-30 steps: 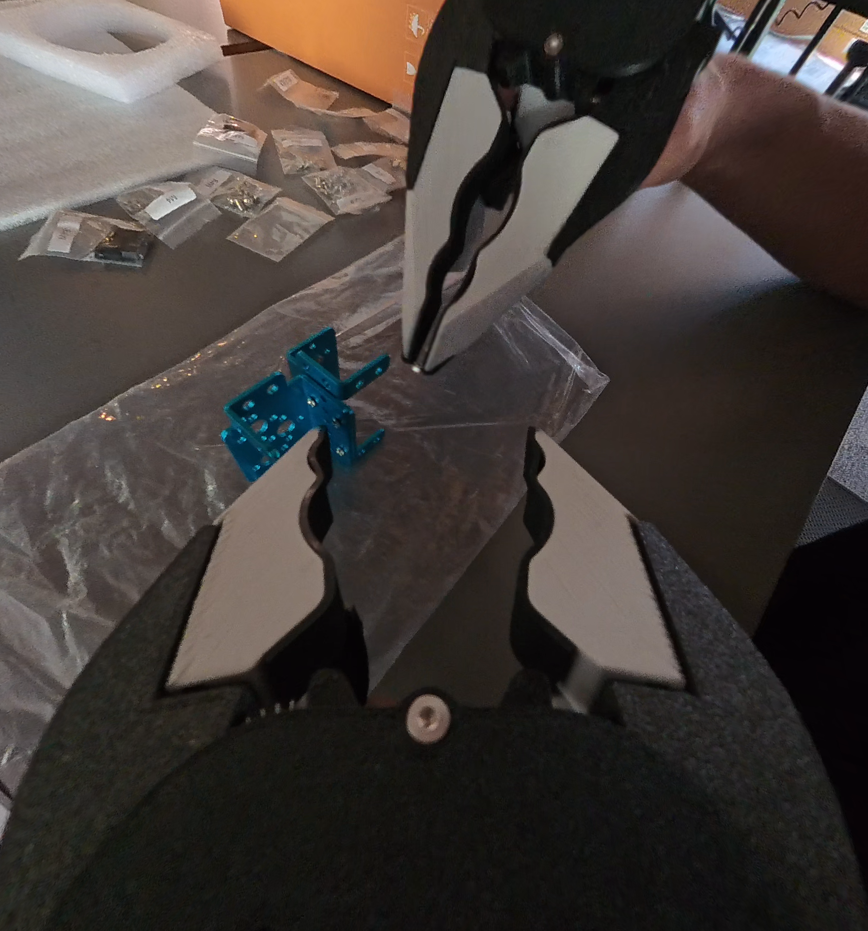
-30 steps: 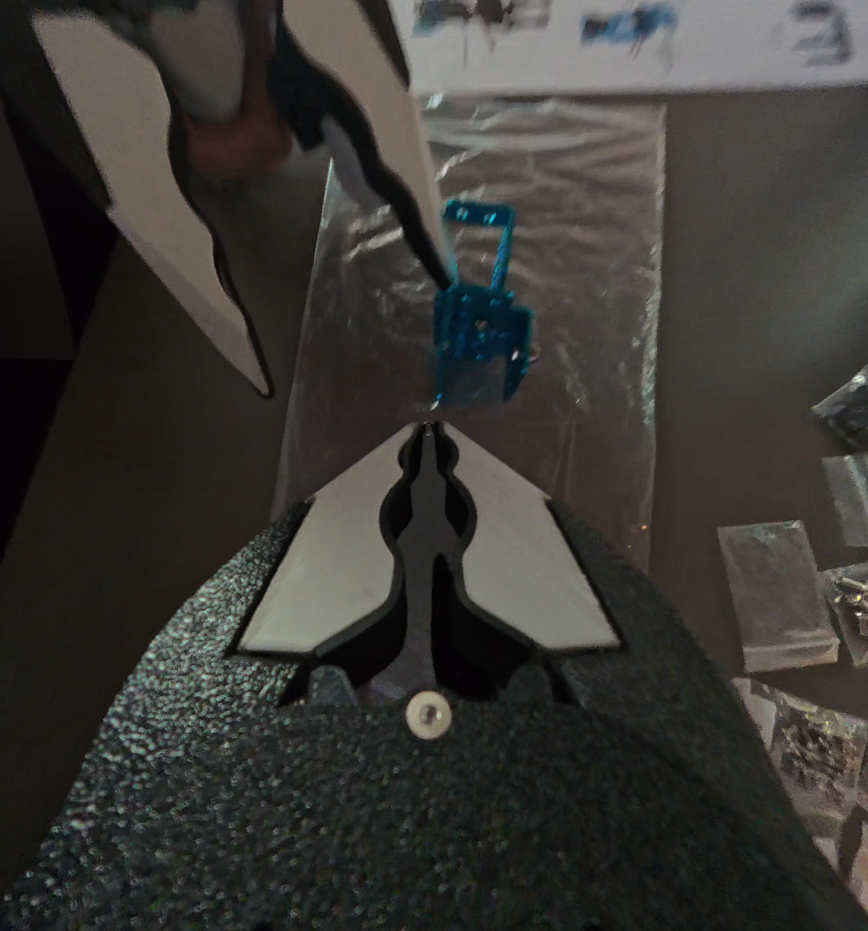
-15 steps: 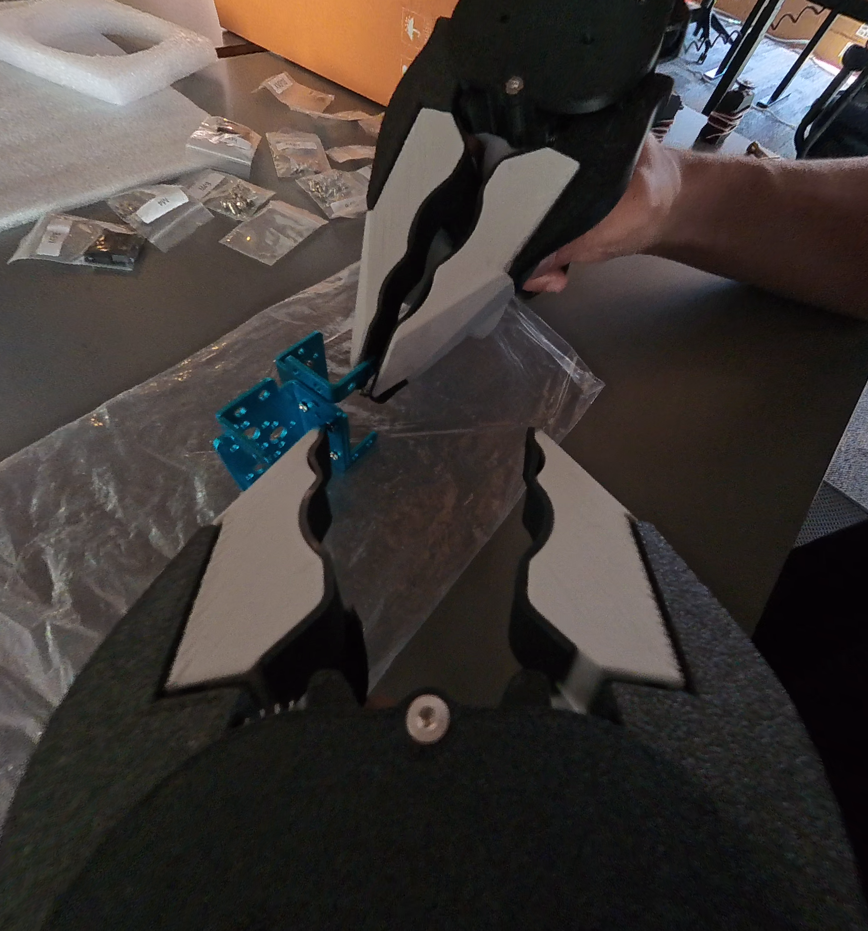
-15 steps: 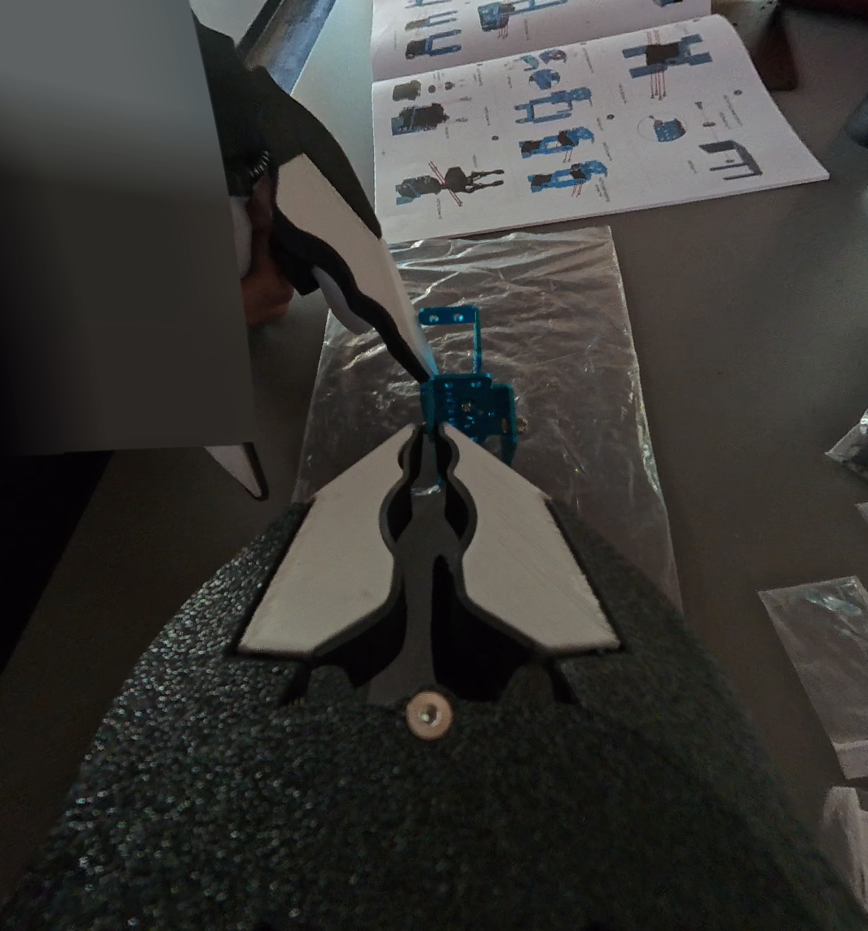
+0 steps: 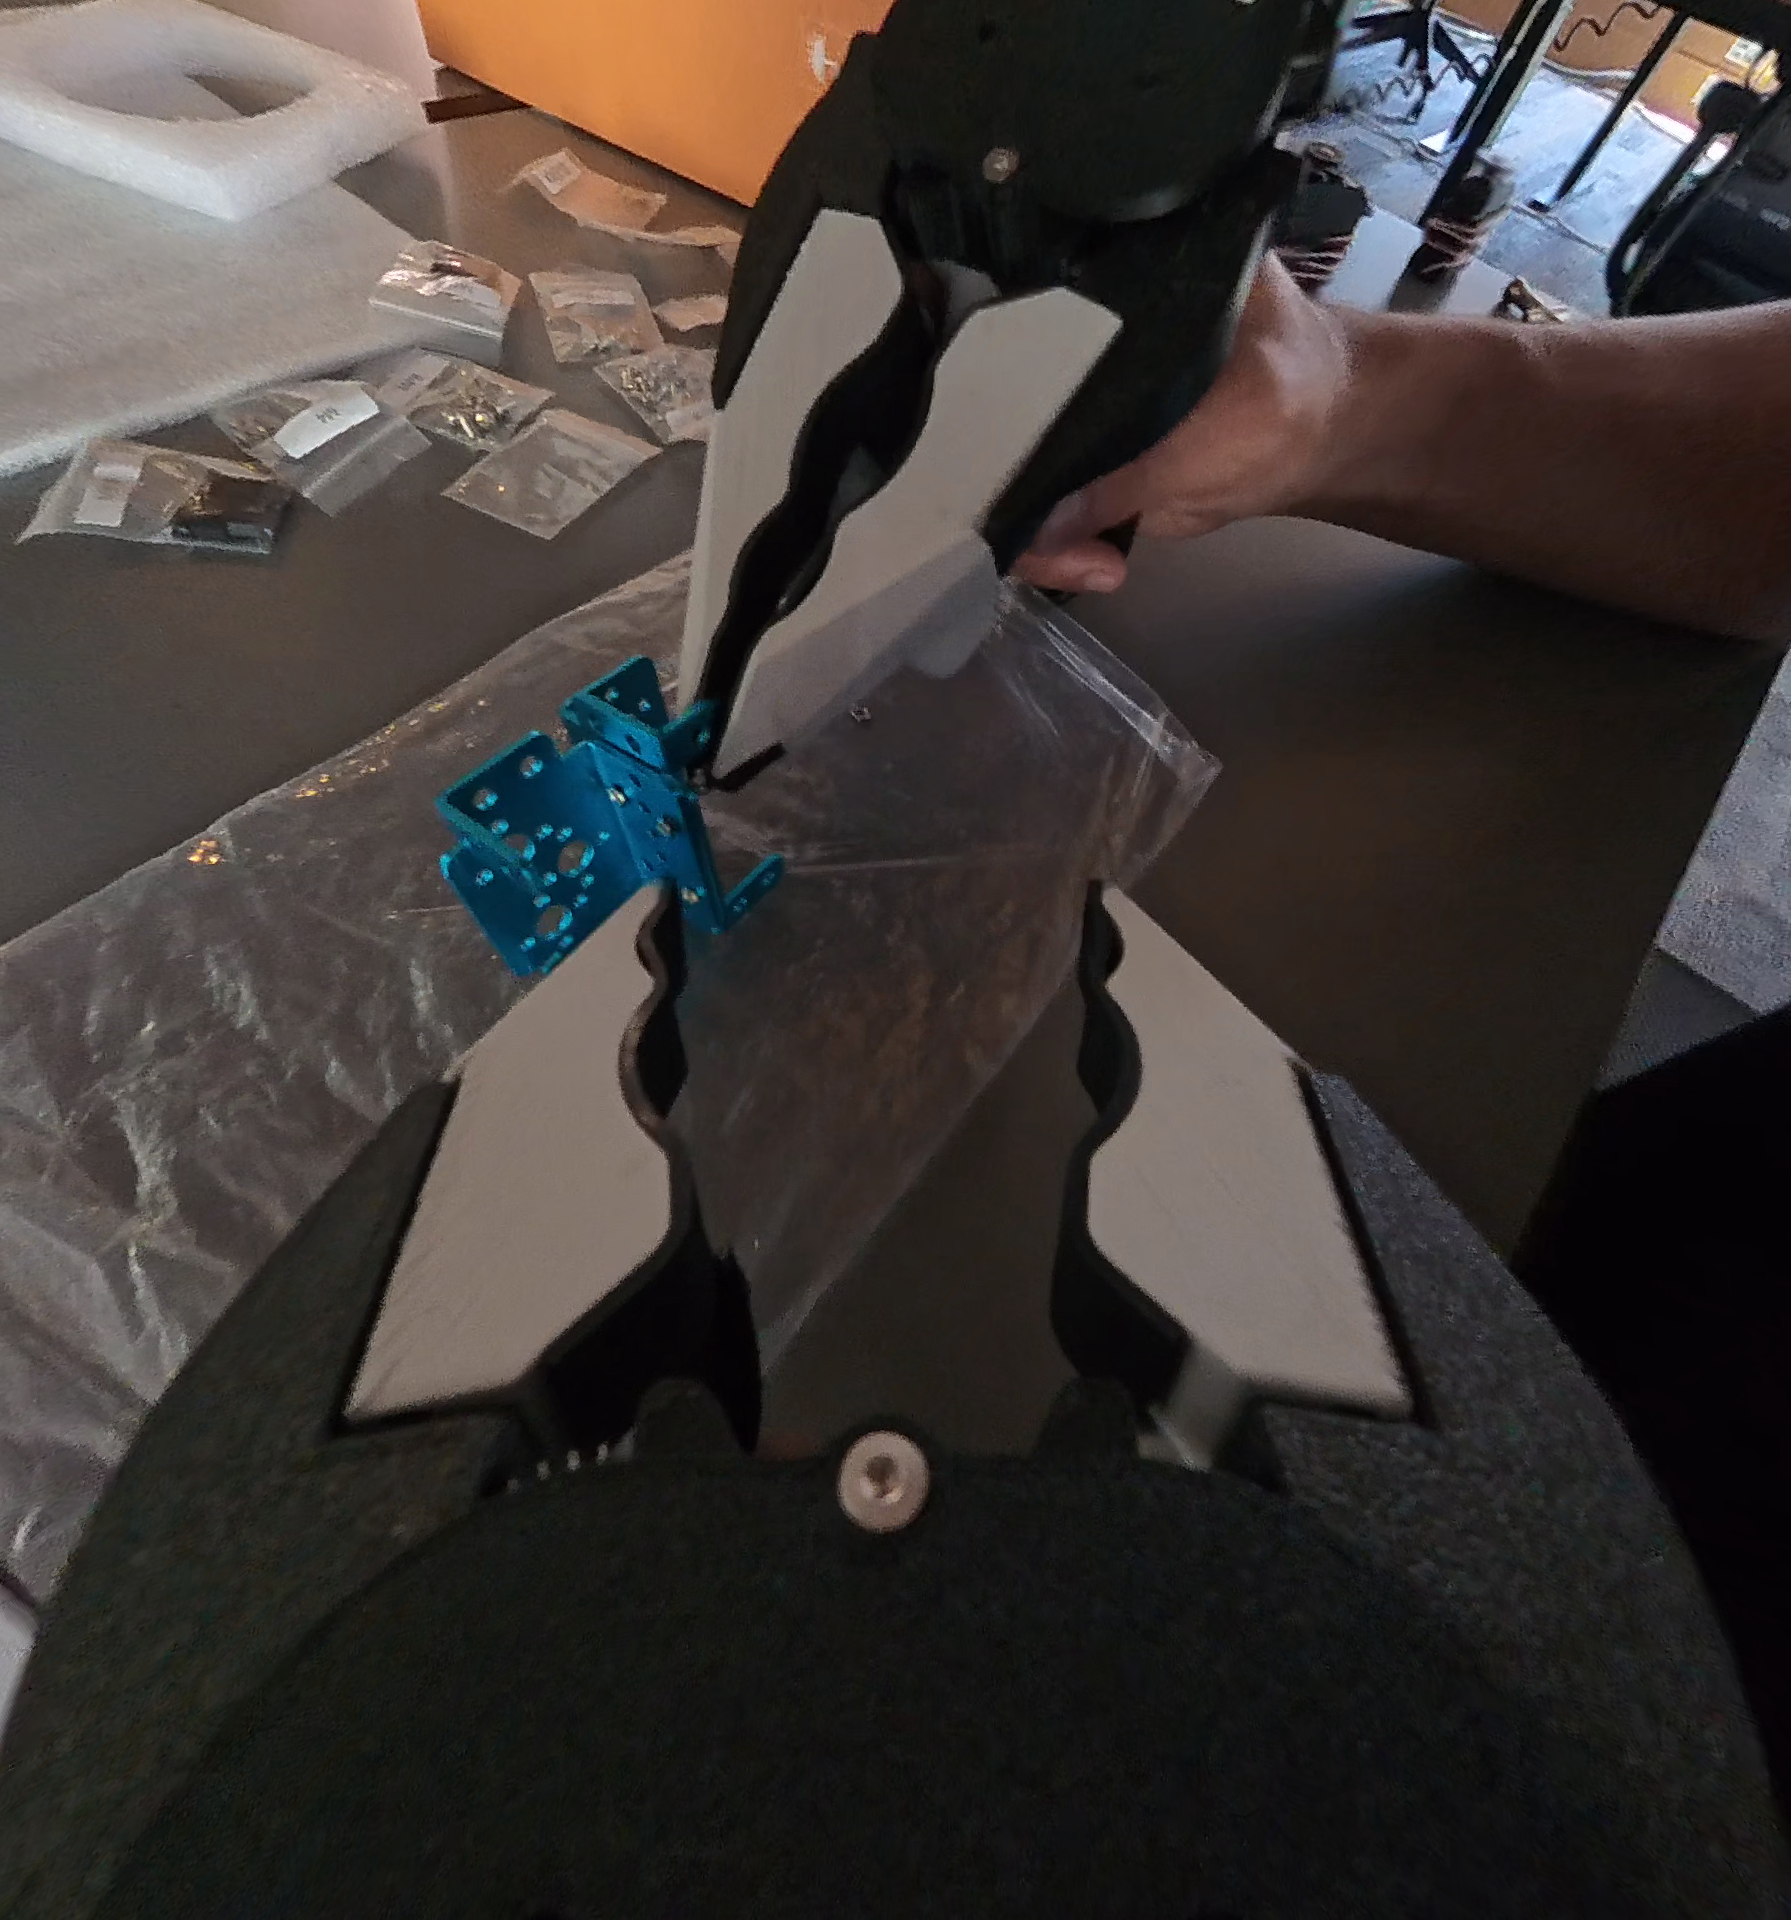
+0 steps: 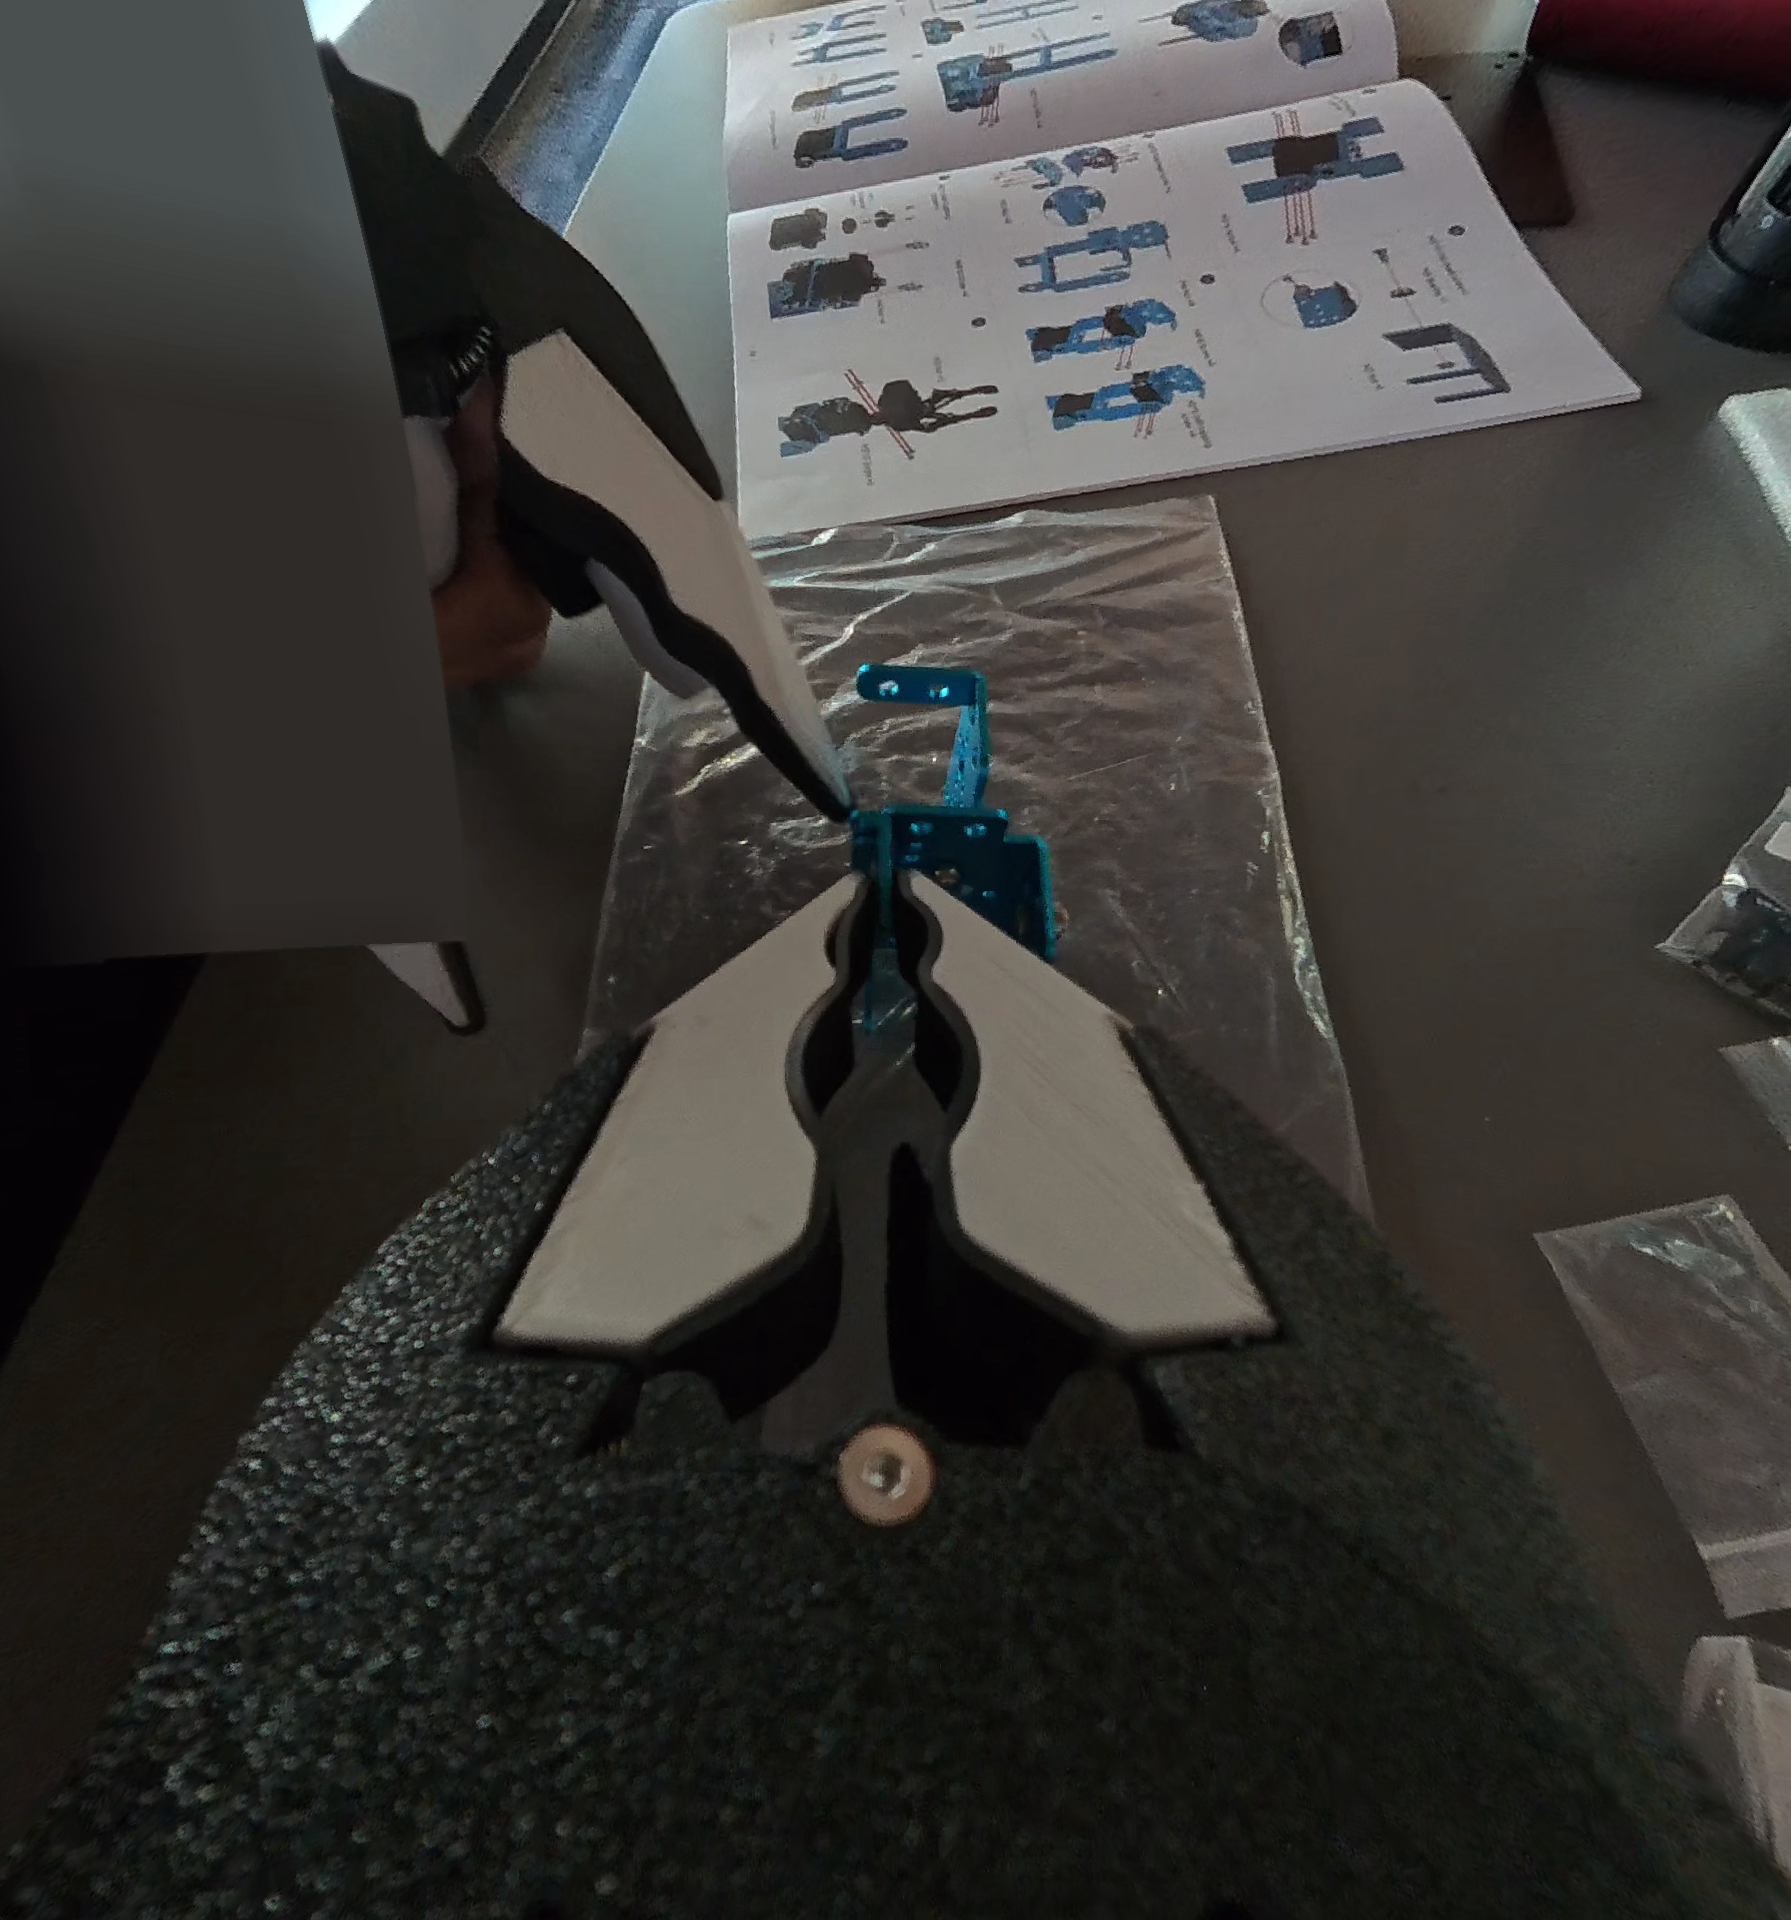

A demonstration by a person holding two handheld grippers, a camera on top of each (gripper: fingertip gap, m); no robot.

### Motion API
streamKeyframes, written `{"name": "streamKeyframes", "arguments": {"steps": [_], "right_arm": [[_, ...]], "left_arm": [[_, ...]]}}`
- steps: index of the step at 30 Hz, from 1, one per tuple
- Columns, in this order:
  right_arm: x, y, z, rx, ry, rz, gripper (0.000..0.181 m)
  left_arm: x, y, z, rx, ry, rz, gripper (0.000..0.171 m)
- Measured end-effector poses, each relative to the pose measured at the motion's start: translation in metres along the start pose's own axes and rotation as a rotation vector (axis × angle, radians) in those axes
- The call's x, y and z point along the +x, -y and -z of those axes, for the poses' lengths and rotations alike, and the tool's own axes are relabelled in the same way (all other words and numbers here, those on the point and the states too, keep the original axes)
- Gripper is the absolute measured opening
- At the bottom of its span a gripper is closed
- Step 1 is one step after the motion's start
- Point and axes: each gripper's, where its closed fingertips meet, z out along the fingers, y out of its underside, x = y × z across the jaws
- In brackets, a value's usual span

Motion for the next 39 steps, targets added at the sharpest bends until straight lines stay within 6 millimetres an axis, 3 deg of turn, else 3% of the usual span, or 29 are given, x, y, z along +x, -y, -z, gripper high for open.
{"name": "streamKeyframes", "arguments": {"steps": [3, 7, 9, 15, 22, 26, 34, 39], "right_arm": [[0.002, -0.001, 0.0, -0.002, -0.004, -0.001, 0.001], [0.003, -0.001, 0.001, -0.003, -0.008, -0.003, 0.001], [0.003, -0.001, 0.002, -0.005, -0.007, -0.002, 0.002], [0.001, -0.002, 0.001, -0.01, -0.002, 0.007, 0.001], [0.0, -0.006, 0.004, -0.033, 0.006, 0.004, 0.001], [0.003, -0.013, 0.009, -0.09, 0.002, -0.006, 0.001], [-0.001, -0.013, 0.008, -0.104, 0.0, 0.031, 0.0], [-0.001, -0.013, 0.008, -0.104, 0.001, 0.035, 0.0]], "left_arm": [[-0.002, 0.001, 0.012, 0.012, -0.017, -0.049, 0.071], [-0.039, 0.011, 0.029, 0.025, 0.063, -0.131, 0.071], [-0.049, 0.017, 0.031, 0.025, 0.029, -0.163, 0.072], [-0.039, 0.024, 0.013, -0.006, -0.218, -0.22, 0.076], [-0.044, 0.016, 0.011, -0.02, -0.181, -0.262, 0.071], [-0.054, 0.01, 0.009, -0.037, -0.139, -0.267, 0.058], [-0.049, 0.015, 0.005, -0.058, -0.222, -0.279, 0.056], [-0.049, 0.014, 0.004, -0.077, -0.262, -0.311, 0.038]]}}
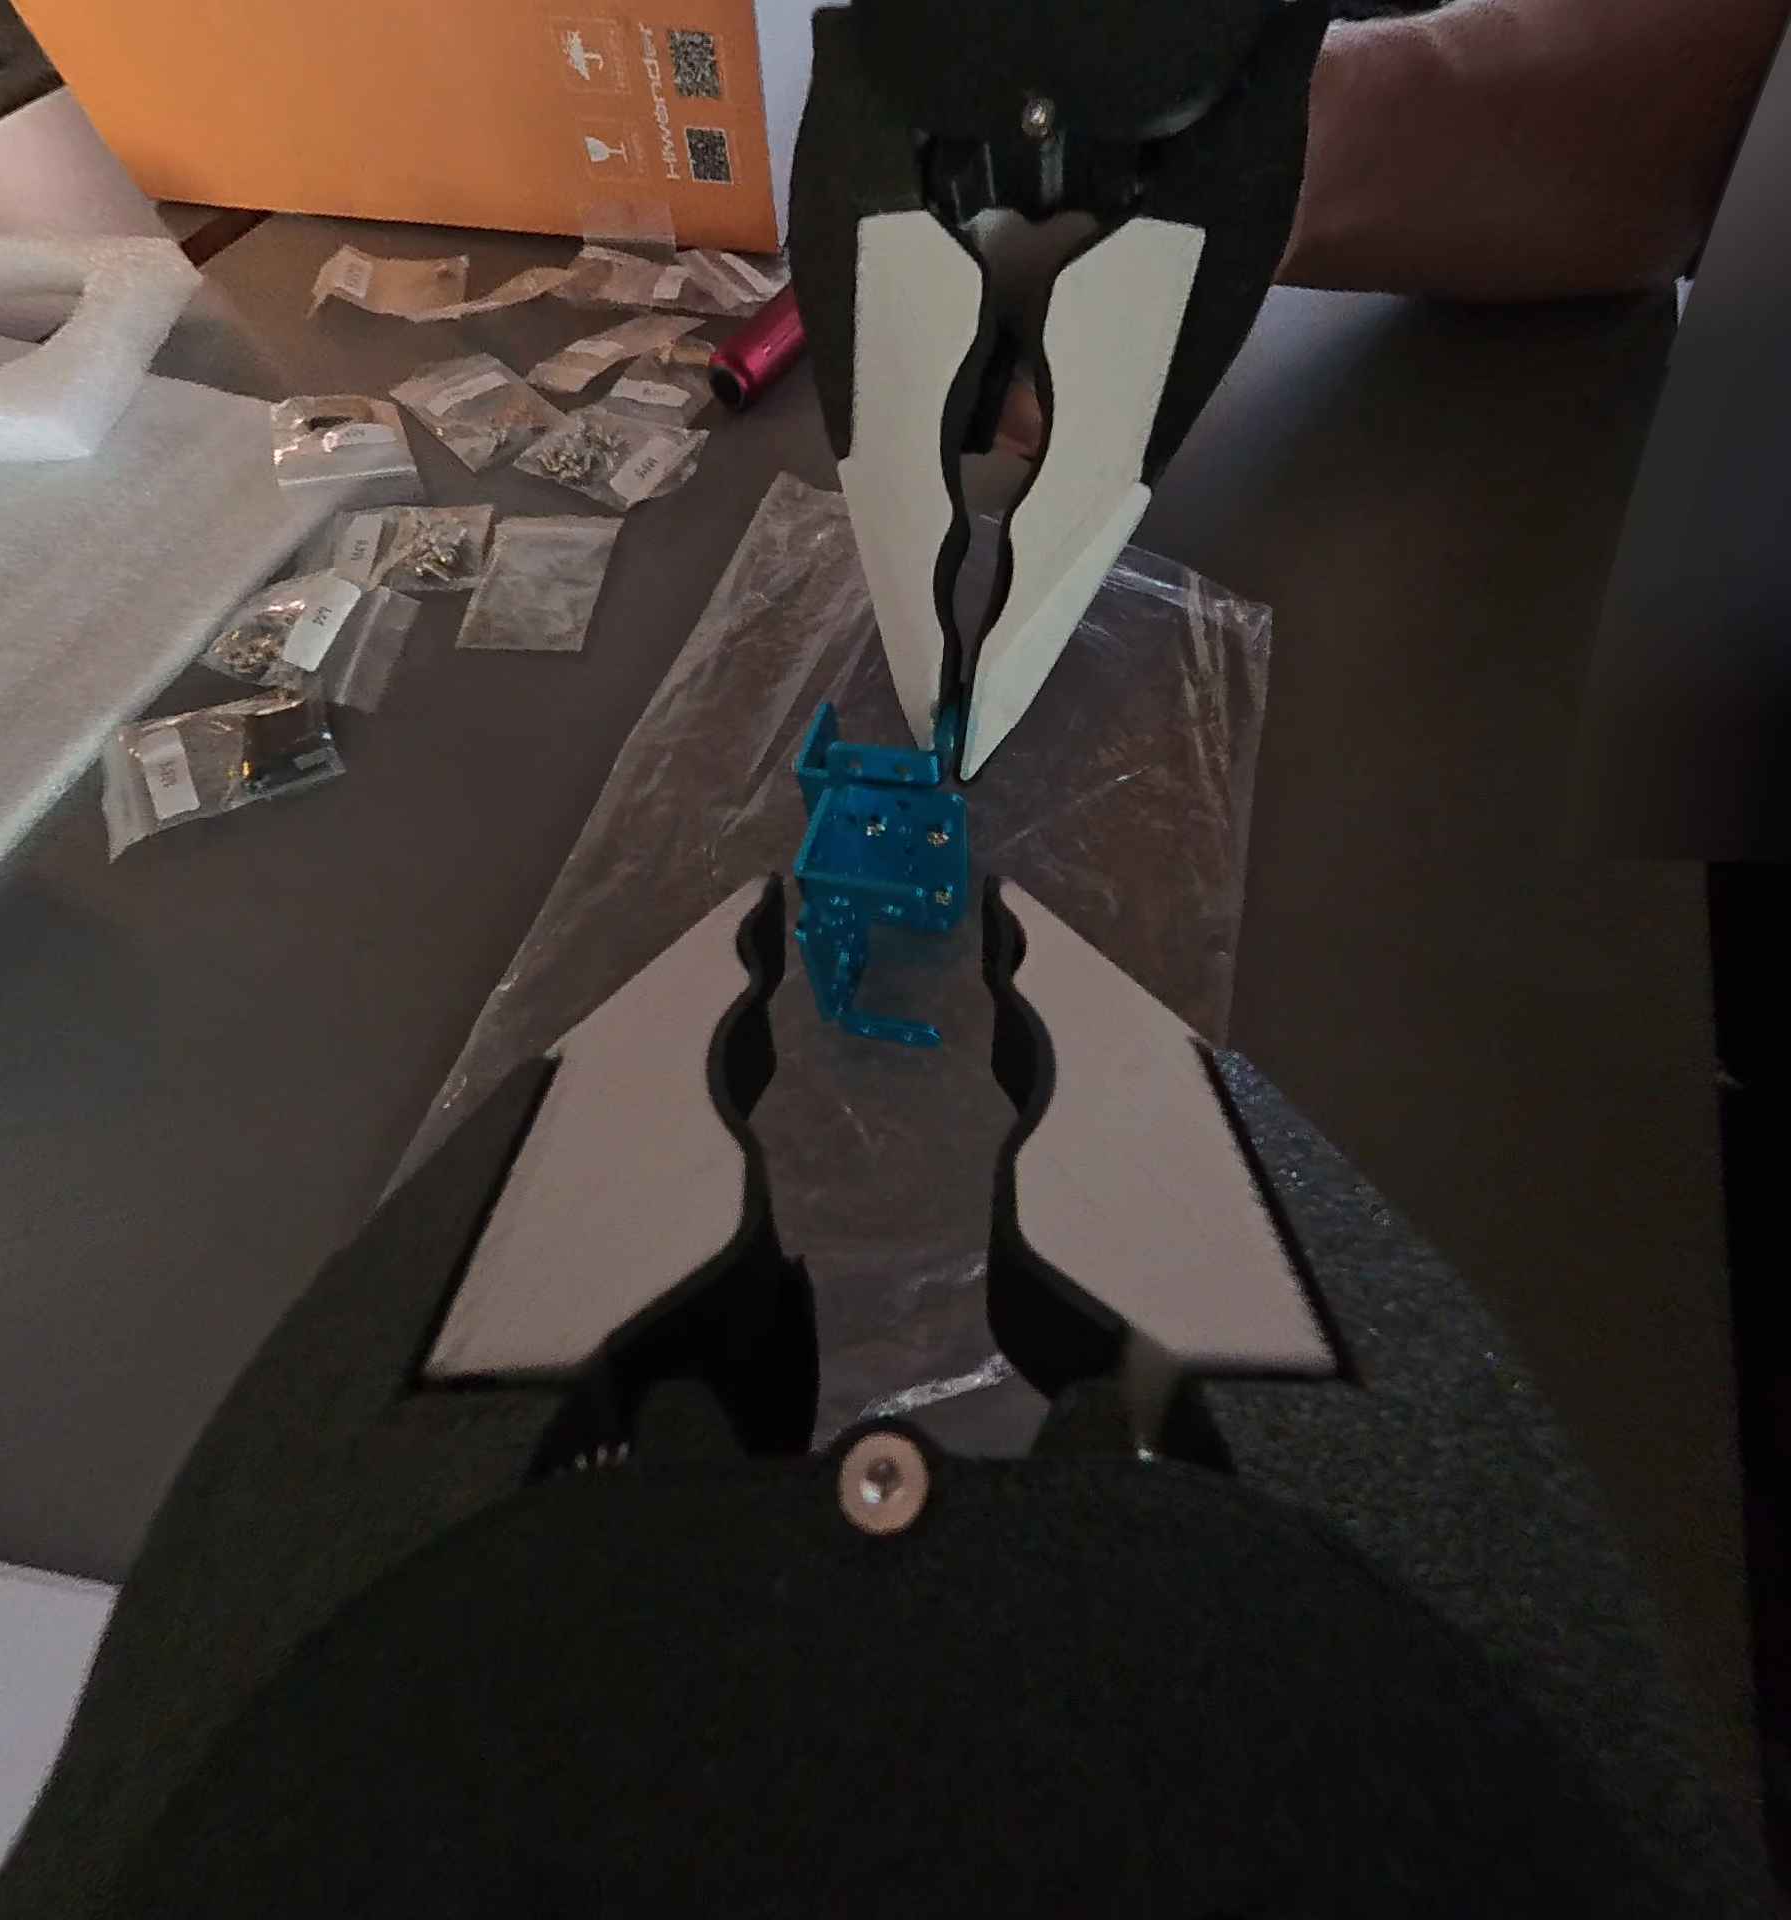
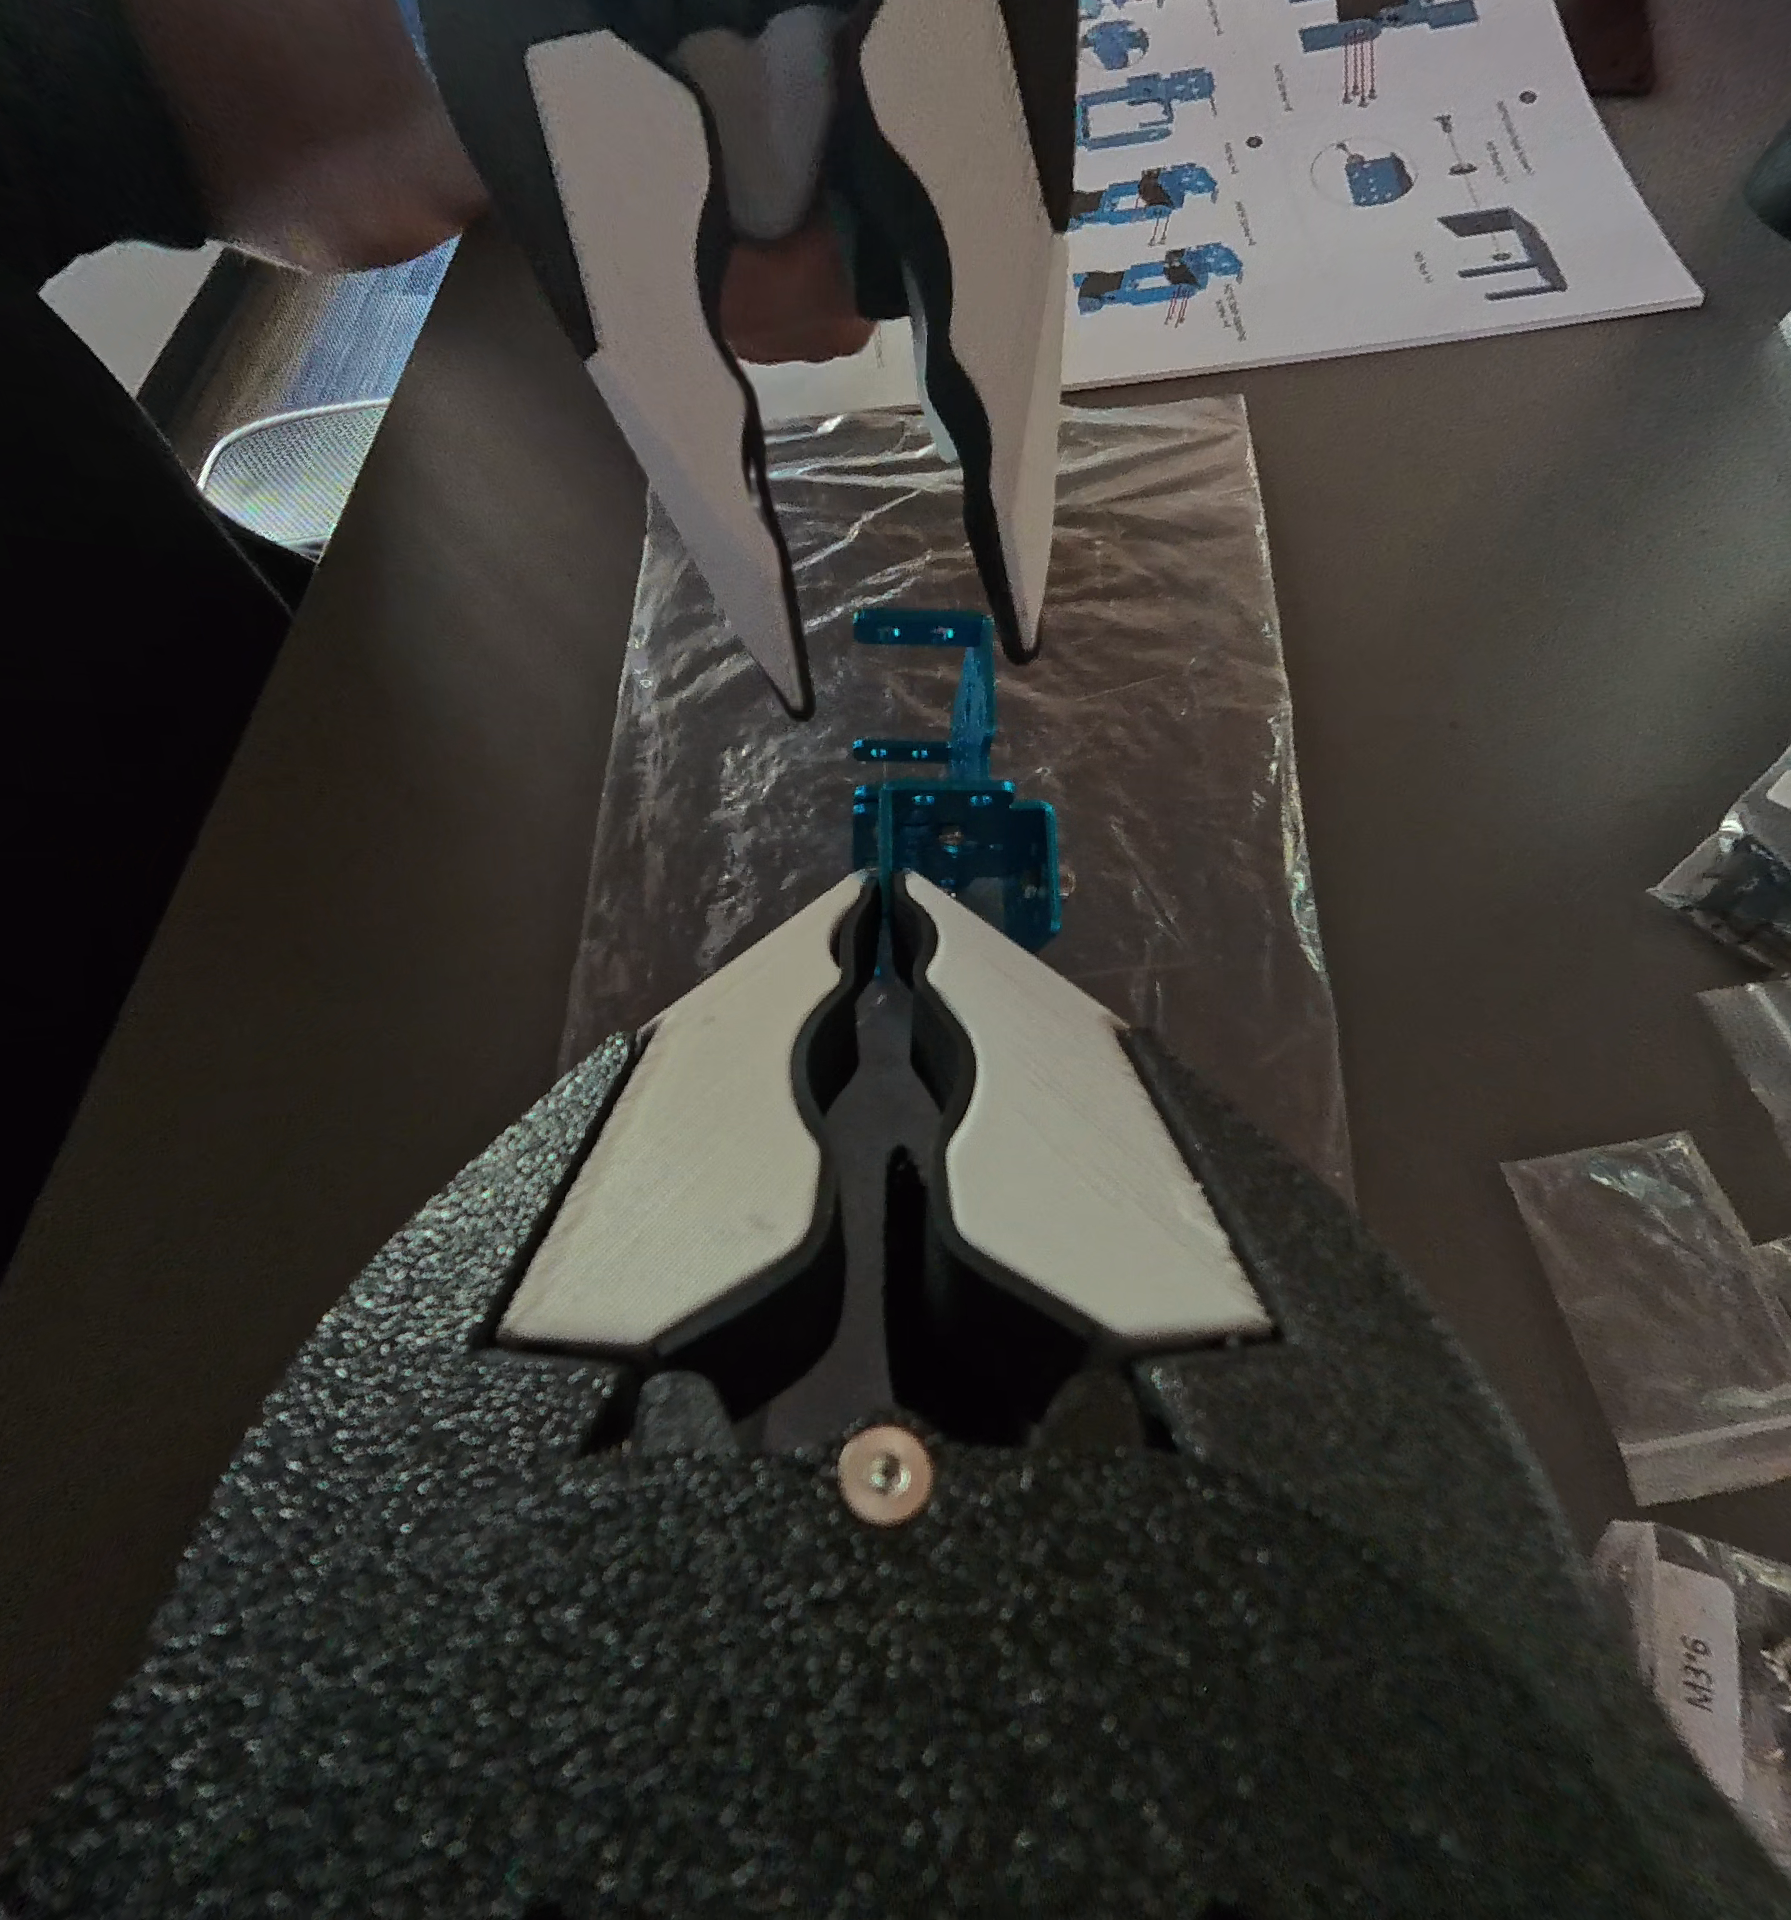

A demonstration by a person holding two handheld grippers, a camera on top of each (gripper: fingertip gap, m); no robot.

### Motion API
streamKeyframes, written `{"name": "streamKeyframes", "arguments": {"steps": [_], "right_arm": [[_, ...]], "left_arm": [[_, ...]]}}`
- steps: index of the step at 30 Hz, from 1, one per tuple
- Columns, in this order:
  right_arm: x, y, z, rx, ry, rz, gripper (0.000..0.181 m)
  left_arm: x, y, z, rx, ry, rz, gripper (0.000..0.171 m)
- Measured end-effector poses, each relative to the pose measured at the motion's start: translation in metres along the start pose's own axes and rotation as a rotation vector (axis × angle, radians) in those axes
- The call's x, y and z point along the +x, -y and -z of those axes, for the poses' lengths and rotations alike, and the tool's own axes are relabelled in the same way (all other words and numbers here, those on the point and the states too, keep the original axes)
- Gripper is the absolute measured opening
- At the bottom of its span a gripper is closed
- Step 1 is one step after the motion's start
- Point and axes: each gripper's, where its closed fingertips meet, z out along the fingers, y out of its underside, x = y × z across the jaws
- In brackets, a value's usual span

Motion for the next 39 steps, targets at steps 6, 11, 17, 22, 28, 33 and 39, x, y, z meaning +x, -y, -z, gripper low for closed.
{"name": "streamKeyframes", "arguments": {"steps": [6, 11, 17, 22, 28, 33, 39], "right_arm": [[0.002, -0.002, 0.001, -0.004, 0.001, 0.002, 0.001], [0.002, -0.013, -0.004, -0.06, -0.017, 0.035, 0.003], [0.004, -0.021, -0.014, -0.119, -0.042, 0.056, 0.005], [0.012, -0.021, -0.021, -0.184, -0.073, 0.072, 0.007], [0.012, -0.019, -0.027, -0.36, 0.008, 0.134, 0.006], [0.014, -0.024, -0.025, -0.514, 0.067, 0.15, 0.008], [0.014, -0.027, -0.028, -0.613, 0.101, 0.221, 0.008]], "left_arm": [[-0.002, 0.002, -0.002, -0.009, -0.005, -0.015, 0.025], [0.001, -0.002, 0.002, -0.007, 0.009, -0.008, 0.025], [0.007, -0.008, 0.014, -0.001, 0.041, -0.009, 0.025], [0.008, -0.018, 0.026, -0.005, 0.077, -0.014, 0.025], [0.012, -0.025, 0.033, -0.006, 0.102, -0.028, 0.025], [0.016, -0.027, 0.033, -0.003, 0.113, -0.045, 0.025], [0.019, -0.027, 0.032, 0.01, 0.109, -0.029, 0.029]]}}
